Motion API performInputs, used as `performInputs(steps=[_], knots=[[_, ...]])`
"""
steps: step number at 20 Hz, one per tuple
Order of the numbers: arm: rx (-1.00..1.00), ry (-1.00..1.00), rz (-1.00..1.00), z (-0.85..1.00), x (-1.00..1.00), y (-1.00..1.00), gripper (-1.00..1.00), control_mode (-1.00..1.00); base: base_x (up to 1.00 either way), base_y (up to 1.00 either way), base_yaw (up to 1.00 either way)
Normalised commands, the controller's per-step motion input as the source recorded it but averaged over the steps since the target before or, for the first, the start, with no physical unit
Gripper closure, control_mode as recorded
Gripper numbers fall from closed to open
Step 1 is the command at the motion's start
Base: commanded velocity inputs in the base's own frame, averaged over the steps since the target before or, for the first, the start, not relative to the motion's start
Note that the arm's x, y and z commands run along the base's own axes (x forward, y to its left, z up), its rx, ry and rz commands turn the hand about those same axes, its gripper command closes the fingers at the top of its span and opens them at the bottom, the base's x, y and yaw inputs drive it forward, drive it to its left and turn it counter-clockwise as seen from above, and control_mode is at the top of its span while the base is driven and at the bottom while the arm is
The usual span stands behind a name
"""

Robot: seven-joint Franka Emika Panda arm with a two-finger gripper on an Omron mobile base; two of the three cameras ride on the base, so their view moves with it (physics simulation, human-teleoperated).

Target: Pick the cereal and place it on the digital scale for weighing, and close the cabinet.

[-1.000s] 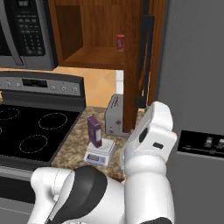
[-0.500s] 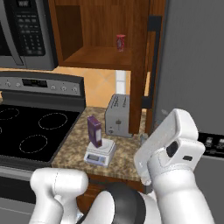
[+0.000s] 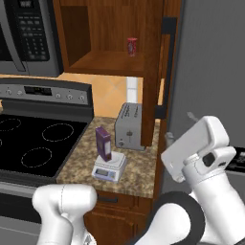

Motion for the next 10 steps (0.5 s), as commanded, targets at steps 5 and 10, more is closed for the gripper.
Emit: performInputs(steps=[5, 10], knots=[[-0.04, -0.57, 0.21, 0.0, 0.76, 0.74, -1.0, -1.0, 0.0, 0.0, 0.0], [-0.08, -0.44, 0.04, 0.26, 1.0, 1.0, -1.0, -1.0, 0.0, 0.0, 0.0]])
